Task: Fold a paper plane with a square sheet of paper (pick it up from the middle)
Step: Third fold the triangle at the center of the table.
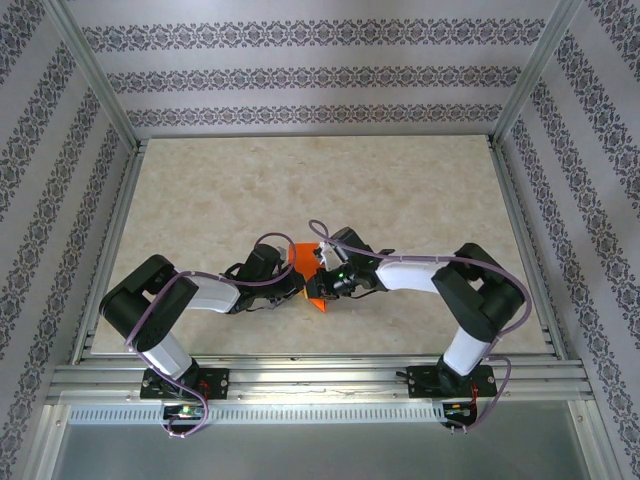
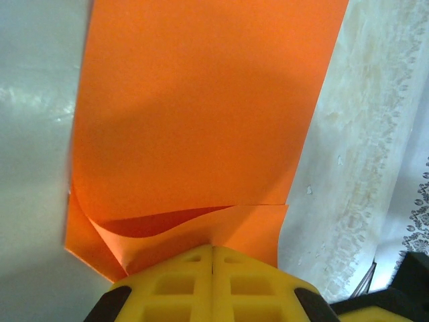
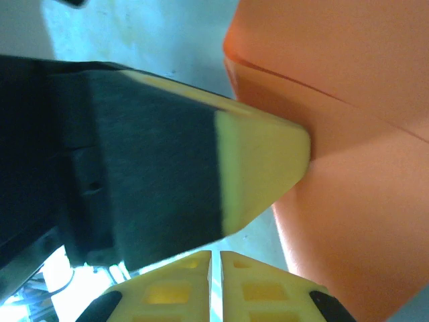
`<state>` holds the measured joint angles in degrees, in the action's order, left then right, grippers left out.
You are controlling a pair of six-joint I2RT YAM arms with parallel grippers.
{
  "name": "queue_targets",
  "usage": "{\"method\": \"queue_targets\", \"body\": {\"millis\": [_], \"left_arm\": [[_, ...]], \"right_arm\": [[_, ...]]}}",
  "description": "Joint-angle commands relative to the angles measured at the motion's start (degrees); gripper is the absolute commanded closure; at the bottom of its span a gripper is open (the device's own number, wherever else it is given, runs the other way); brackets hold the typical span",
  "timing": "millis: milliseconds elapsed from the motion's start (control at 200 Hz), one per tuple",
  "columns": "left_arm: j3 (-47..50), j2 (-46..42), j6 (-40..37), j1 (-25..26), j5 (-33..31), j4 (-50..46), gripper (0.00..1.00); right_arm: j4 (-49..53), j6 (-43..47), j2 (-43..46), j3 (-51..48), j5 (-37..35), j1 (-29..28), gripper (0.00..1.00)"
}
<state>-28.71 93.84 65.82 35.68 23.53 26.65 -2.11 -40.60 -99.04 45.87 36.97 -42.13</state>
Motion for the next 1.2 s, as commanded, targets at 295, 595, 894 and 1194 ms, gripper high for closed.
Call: {"method": "queue_targets", "body": {"millis": [295, 595, 894, 1194], "left_arm": [[1.55, 1.24, -1.45, 0.54, -1.34, -2.75, 1.0], [1.64, 1.78, -0.78, 0.55, -1.61, -2.7, 1.0], [1.64, 1.61, -0.52, 0.53, -1.64, -2.41, 1.0], [2.84, -0.44, 0.7, 0.79, -2.27, -1.34, 1.0]], "right_arm": [[0.23, -0.81, -1.6, -5.22, 1.46, -0.35, 0.88], [-0.28, 0.21, 2.1, -8.83, 2.06, -1.06, 0.88], [1.67, 0.55, 6.41, -11.84, 2.53, -2.17, 0.87], [2.09, -3.27, 15.63, -8.45, 1.39, 1.65, 0.85]]}}
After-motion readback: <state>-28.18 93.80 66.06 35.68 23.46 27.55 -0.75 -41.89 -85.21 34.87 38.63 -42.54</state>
